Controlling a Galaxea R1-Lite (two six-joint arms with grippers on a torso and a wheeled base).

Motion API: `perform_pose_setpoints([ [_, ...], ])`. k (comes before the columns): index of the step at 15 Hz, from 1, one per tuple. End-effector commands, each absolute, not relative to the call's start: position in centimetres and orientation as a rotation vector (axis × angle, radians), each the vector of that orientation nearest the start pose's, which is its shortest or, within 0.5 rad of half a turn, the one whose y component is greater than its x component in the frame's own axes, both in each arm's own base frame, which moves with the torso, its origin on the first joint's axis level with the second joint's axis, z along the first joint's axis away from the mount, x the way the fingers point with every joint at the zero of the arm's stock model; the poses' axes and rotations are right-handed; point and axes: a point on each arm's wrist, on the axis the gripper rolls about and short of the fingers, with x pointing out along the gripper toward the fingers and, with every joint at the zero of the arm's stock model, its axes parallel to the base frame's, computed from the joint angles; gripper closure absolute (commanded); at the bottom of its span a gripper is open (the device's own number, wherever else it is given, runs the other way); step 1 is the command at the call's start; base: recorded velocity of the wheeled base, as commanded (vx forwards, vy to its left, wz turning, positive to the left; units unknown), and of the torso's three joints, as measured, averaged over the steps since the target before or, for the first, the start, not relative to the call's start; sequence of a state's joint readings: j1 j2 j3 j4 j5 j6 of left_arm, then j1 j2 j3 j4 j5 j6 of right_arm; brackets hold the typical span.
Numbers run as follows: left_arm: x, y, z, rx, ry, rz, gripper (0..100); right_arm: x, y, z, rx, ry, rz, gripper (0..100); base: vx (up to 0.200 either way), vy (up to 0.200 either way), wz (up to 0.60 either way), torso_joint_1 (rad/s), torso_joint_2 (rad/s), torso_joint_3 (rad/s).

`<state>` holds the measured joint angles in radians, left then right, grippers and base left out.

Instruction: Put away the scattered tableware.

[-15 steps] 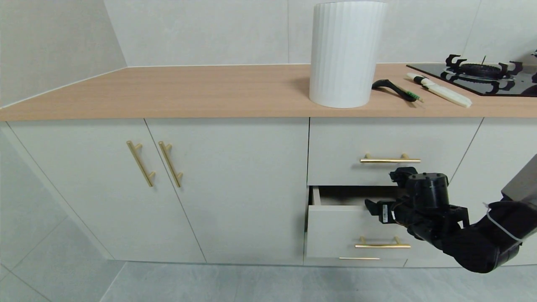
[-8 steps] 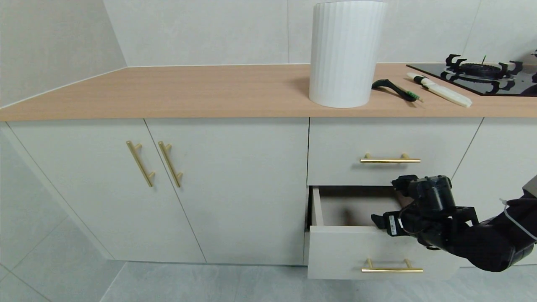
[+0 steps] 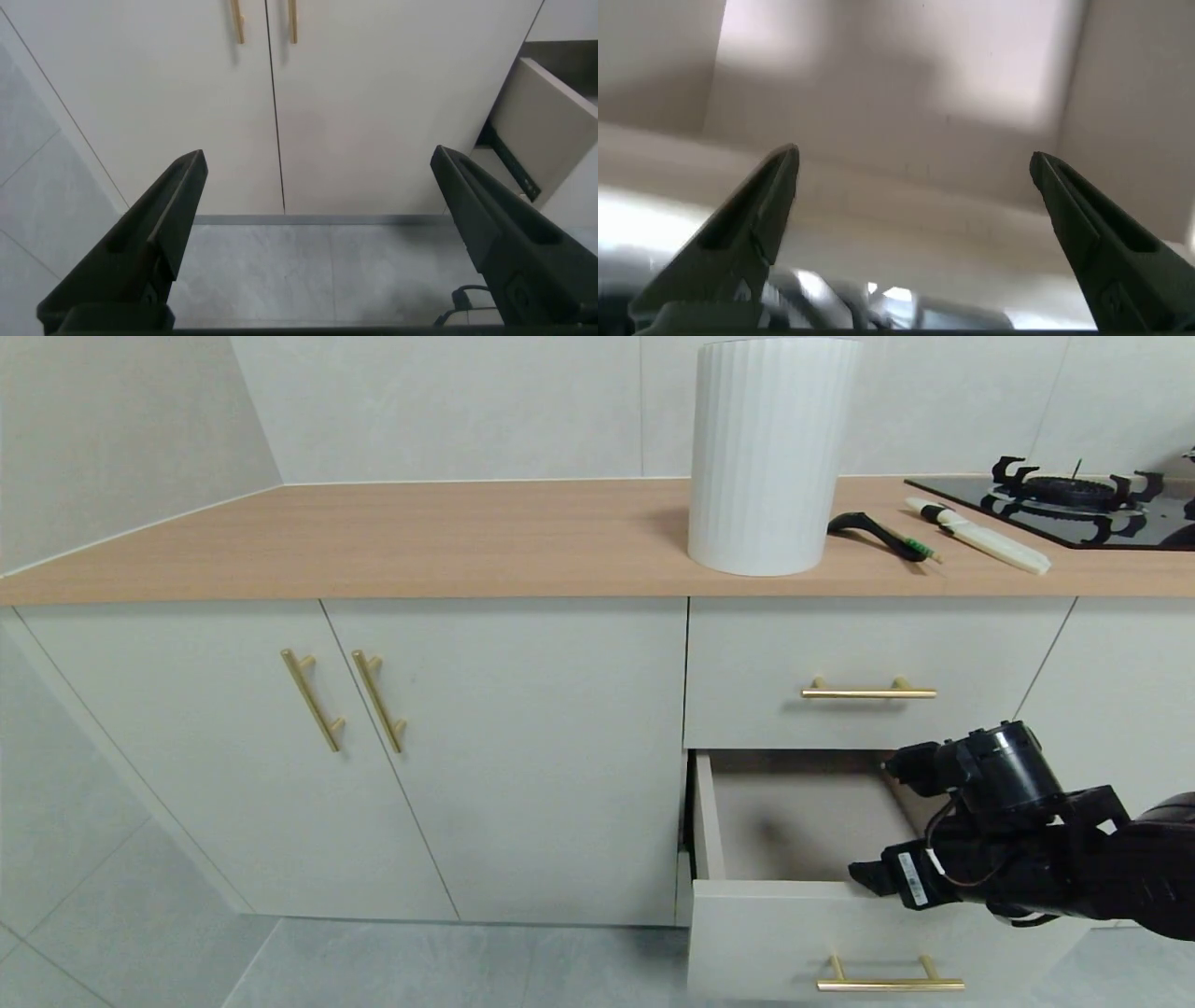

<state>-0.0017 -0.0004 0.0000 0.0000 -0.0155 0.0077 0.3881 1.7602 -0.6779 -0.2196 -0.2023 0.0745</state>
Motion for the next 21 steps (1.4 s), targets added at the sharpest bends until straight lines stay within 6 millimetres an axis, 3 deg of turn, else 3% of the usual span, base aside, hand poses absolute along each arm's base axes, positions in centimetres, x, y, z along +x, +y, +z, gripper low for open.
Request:
perform_pose_setpoints([
  [1, -2.3, 0.0, 7.6, 0.008, -0.002, -0.017, 0, 23.9, 9.8, 11.3, -0.232, 0.829, 0.183, 0, 0.000, 0.000, 0.00, 0.000, 0.00, 0.000],
  [8, -2.3, 0.0, 7.5, 0.008, 0.000, -0.017, 0, 22.5, 10.2, 10.6, -0.329, 0.942, 0.232, 0, 0.000, 0.000, 0.00, 0.000, 0.00, 0.000],
  [16, -2.3, 0.0, 7.5, 0.008, 0.000, -0.017, 0, 18.7, 9.5, 11.2, -0.553, 1.130, 0.347, 0, 0.000, 0.000, 0.00, 0.000, 0.00, 0.000],
  [18, -2.3, 0.0, 7.5, 0.008, 0.000, -0.017, 0, 19.3, 9.8, 11.6, -0.532, 1.107, 0.334, 0, 0.000, 0.000, 0.00, 0.000, 0.00, 0.000],
  [21, -2.3, 0.0, 7.5, 0.008, 0.000, -0.017, 0, 21.0, 10.7, 14.1, -0.291, 1.018, 0.219, 0, 0.000, 0.000, 0.00, 0.000, 0.00, 0.000],
])
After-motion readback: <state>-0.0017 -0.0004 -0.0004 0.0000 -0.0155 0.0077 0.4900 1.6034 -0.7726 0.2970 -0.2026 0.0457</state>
